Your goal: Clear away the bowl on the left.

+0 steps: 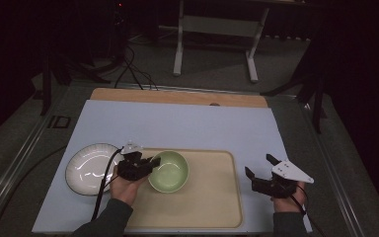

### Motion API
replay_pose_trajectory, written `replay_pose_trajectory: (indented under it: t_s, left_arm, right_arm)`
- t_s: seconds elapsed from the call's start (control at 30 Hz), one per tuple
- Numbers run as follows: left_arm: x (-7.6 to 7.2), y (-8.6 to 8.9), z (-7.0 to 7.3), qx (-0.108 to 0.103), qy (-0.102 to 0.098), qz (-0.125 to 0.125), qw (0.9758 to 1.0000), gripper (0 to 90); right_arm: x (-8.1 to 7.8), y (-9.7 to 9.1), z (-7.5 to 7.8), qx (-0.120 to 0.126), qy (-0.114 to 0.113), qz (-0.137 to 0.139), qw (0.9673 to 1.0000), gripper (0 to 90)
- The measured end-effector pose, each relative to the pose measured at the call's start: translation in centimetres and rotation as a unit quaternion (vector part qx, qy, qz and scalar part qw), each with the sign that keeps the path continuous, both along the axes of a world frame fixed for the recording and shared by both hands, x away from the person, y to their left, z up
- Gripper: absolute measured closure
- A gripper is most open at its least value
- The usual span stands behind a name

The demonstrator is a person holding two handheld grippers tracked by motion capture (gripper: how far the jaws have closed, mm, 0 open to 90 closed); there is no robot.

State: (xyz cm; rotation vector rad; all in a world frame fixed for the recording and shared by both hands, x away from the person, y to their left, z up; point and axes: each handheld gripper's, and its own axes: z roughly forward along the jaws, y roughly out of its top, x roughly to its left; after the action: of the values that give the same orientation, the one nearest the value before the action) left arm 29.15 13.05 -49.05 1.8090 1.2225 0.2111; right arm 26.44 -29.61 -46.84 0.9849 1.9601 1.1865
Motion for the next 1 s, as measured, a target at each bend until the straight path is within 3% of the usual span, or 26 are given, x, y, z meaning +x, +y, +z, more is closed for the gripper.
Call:
replay_pose_trajectory:
  t_s: [1.0]
  left_arm:
    - [0.1,-2.8,-1.9,0.01,0.031,-0.027,0.9991,81.3]
  right_arm:
    - [0.0,0.0,0.0,0.0,-0.001,-0.001,1.0,13.7]
